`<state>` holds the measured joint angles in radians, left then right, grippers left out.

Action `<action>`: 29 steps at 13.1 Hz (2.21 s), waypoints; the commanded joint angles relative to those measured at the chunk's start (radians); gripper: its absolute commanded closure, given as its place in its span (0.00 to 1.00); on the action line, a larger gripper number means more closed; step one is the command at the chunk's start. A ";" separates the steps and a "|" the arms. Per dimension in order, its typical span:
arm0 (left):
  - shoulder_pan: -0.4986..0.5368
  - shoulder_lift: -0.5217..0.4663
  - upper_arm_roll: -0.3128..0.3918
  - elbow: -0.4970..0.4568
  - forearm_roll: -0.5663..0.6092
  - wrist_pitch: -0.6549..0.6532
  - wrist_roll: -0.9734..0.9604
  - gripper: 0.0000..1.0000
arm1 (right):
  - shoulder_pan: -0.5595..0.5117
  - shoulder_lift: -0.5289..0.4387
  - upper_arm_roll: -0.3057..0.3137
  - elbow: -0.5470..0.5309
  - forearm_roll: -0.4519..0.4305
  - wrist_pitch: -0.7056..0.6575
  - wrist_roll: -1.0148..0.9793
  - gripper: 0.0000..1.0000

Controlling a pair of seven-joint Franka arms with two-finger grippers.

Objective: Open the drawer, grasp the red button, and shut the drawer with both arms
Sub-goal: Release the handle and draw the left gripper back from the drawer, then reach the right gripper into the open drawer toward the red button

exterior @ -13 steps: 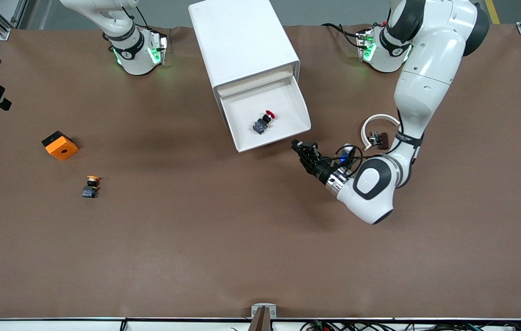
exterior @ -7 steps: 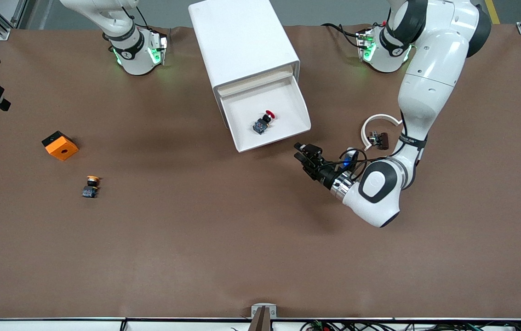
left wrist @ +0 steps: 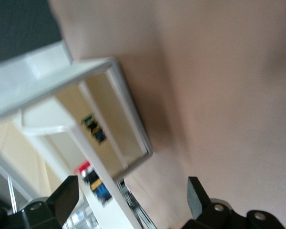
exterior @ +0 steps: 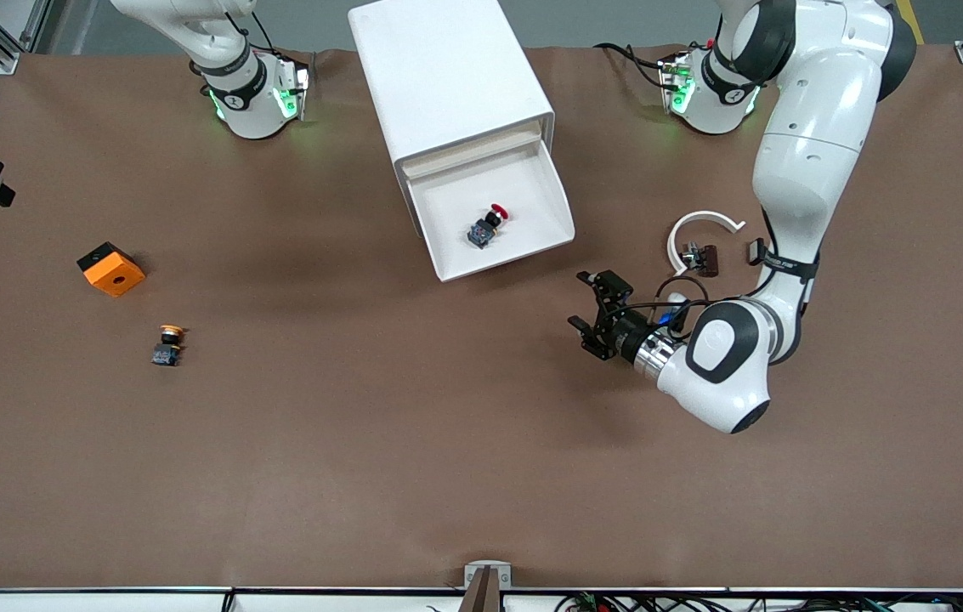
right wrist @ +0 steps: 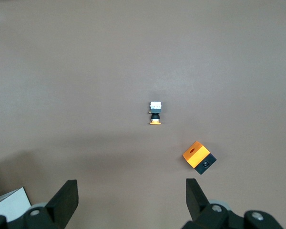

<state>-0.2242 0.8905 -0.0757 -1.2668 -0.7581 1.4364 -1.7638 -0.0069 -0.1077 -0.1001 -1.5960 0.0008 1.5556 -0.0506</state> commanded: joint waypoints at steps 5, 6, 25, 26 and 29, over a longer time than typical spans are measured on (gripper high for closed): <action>-0.012 -0.117 0.004 -0.011 0.246 0.109 0.507 0.00 | -0.012 -0.009 -0.006 0.004 -0.005 -0.002 -0.002 0.00; -0.011 -0.117 0.008 -0.011 0.261 0.145 0.579 0.00 | -0.024 0.005 -0.006 0.004 -0.004 -0.002 0.000 0.00; 0.014 -0.459 0.007 -0.413 0.684 0.615 1.400 0.00 | 0.360 0.256 0.005 0.068 0.102 -0.025 0.807 0.00; 0.016 -0.488 0.005 -0.419 0.732 0.590 1.402 0.00 | 0.431 0.258 0.006 0.068 0.110 -0.013 0.916 0.00; 0.035 -0.541 0.002 -0.454 0.786 0.567 1.441 0.00 | 0.576 0.264 0.005 0.064 0.166 0.058 1.150 0.00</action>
<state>-0.2036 0.4160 -0.0714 -1.6538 0.0018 2.0075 -0.3697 0.5099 0.1622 -0.0766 -1.5277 0.1299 1.5853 0.9884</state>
